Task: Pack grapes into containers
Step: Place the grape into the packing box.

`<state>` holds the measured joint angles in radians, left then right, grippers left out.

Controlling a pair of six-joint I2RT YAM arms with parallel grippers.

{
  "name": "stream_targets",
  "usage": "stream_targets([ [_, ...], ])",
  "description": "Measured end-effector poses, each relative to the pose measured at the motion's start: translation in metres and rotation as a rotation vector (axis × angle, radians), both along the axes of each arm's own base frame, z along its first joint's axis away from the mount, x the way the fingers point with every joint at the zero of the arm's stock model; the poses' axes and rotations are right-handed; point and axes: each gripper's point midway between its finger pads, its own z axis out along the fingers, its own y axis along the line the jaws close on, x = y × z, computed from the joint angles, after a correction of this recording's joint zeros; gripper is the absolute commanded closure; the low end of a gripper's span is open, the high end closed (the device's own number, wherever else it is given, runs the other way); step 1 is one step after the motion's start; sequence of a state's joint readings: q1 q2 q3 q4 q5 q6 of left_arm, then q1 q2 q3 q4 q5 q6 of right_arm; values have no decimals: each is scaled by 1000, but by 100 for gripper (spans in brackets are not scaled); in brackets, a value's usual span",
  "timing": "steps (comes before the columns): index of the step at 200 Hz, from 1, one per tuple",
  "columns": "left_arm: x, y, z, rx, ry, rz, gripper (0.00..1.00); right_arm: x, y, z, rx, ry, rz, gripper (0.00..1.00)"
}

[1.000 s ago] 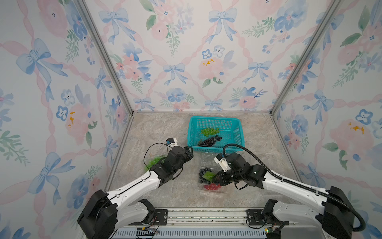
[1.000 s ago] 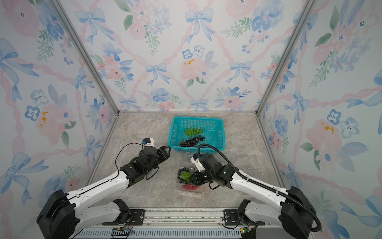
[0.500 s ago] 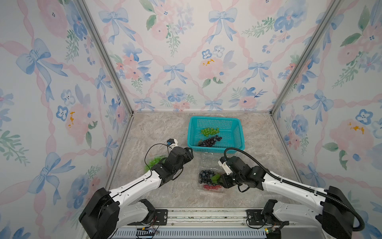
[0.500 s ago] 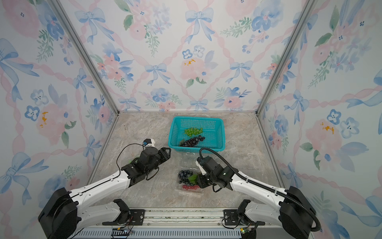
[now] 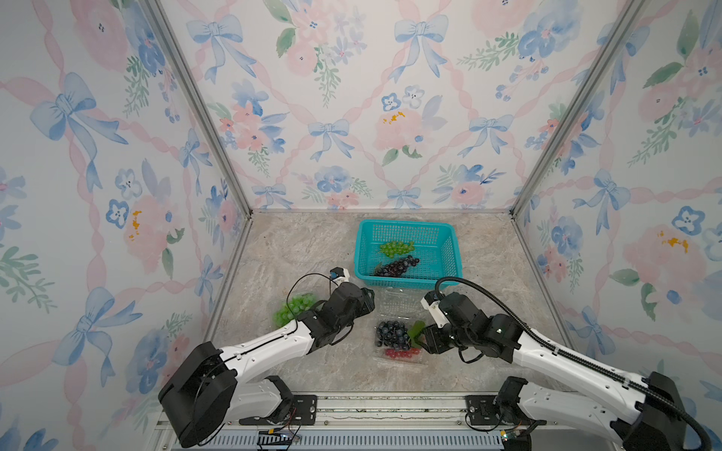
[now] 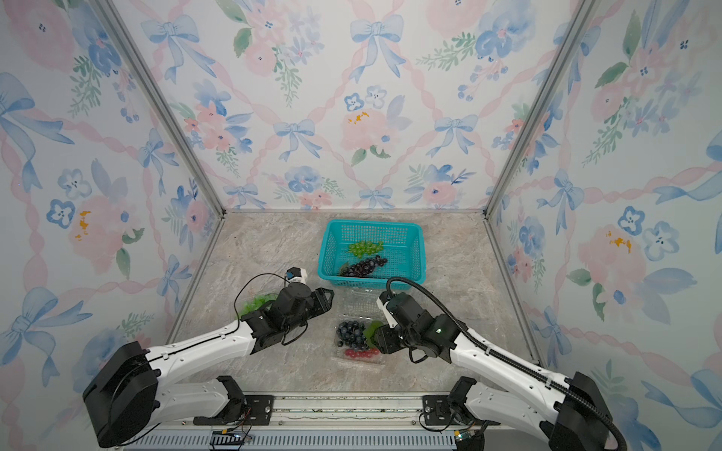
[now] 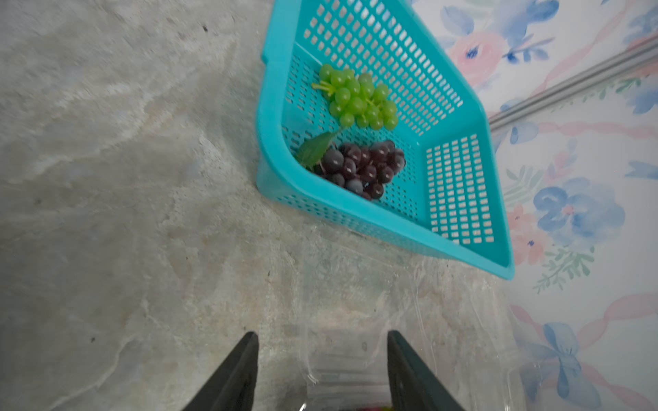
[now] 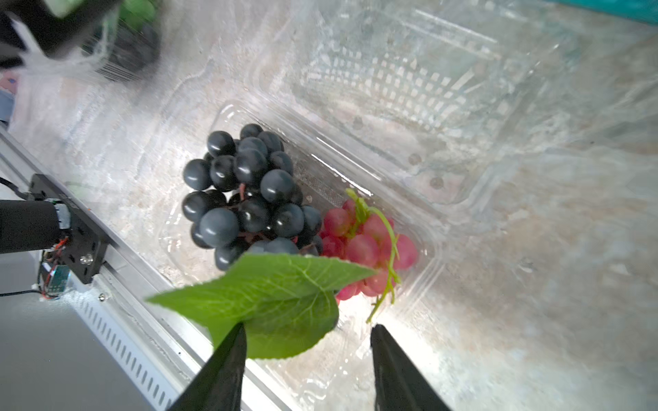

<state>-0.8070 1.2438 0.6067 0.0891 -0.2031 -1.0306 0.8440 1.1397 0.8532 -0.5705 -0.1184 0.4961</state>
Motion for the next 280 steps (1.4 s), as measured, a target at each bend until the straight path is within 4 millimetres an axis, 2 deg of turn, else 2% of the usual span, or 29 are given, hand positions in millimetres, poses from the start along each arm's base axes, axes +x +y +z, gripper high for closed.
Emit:
stream_targets([
  [20, -11, -13, -10, 23, 22, -63, 59, 1, 3, 18, 33, -39, -8, 46],
  [38, -17, -19, -16, 32, 38, -100, 65, 3, 9, 24, 42, -50, -10, 53],
  [71, -19, -21, -17, 27, 45, -113, 84, 7, 25, 10, -2, -43, 13, 60],
  [91, -21, -19, -19, 21, 51, -109, 90, 6, 37, -1, -43, -39, 43, 65],
  [112, -23, -18, -21, 17, 58, -104, 90, 5, 51, -11, -61, -37, 71, 69],
  [140, -25, -16, -27, 17, 74, -101, 91, 6, 58, -25, -77, -26, 76, 70],
  [212, -38, -20, -30, -13, 100, -99, 92, 0, 41, -62, -178, 2, 56, 71],
  [227, -42, -21, -31, -19, 105, -100, 92, 1, 40, -62, -184, -6, 52, 67],
  [237, -45, -22, -32, -23, 110, -100, 92, 2, 38, -62, -189, -9, 48, 55],
  [254, -49, -23, -31, -36, 111, -98, 92, 2, 34, -61, -206, -20, 55, 47],
  [261, -51, -23, -29, -42, 109, -99, 92, 2, 32, -58, -210, -24, 53, 41],
  [280, -50, -22, -22, -58, 92, -88, 89, 5, 26, -42, -191, -42, 42, 37],
])
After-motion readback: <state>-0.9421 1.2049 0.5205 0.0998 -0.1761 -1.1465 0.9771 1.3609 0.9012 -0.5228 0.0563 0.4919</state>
